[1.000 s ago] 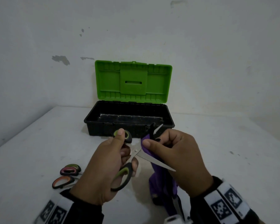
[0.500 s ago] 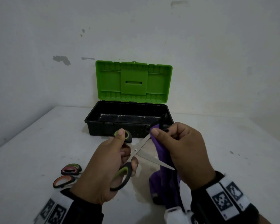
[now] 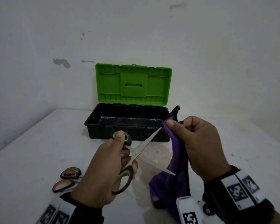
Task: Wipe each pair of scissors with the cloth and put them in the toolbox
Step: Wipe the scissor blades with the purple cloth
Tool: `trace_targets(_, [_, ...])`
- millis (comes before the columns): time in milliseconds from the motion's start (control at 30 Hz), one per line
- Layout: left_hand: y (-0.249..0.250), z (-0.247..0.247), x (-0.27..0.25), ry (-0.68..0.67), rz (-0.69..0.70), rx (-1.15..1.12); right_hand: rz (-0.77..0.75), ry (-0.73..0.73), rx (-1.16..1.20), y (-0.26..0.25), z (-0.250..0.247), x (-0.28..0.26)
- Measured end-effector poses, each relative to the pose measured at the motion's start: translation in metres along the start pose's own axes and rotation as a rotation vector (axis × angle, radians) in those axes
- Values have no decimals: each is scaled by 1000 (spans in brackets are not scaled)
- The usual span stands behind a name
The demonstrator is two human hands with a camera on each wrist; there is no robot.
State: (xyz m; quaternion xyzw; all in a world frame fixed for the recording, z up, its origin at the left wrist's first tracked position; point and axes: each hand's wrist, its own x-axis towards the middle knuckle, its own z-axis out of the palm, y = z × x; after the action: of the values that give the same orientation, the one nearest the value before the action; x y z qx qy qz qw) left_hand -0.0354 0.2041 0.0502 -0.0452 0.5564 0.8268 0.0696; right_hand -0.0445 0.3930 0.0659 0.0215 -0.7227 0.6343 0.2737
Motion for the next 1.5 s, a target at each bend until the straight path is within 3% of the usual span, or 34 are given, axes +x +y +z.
trace_targets(133, [-2,3,0,22,68,76,-38,-64,-139,4,7,-9])
trace_targets(433, [-5,-3,-3,-8,432,403,22,11,-175,4,-1,7])
trace_targets(567, [-8,-3,-1,18,493,446,-56,-52,-287,4,7,-6])
trace_targets(667, [-12,-4,-1,27,532,480,-47,-11,-361,13,9,-5])
trace_targets(867, [-14,-11,2,73,523,466,97,63,-305,19,-9,7])
trace_targets(1067, [-10,-10,12,54,436,382,277,-141,-236,15,-2,-13])
trace_targets(1267, [-19,-17,23,14,691,832,350,-245,-305,14,16,-31])
trace_targets(1367, [-22,-14,20,18,785,1033,506,-313,-61,1,24,-31])
trace_targets(1500, [-25,-11,19,5,901,1260,696,-295,178,0,27,-25])
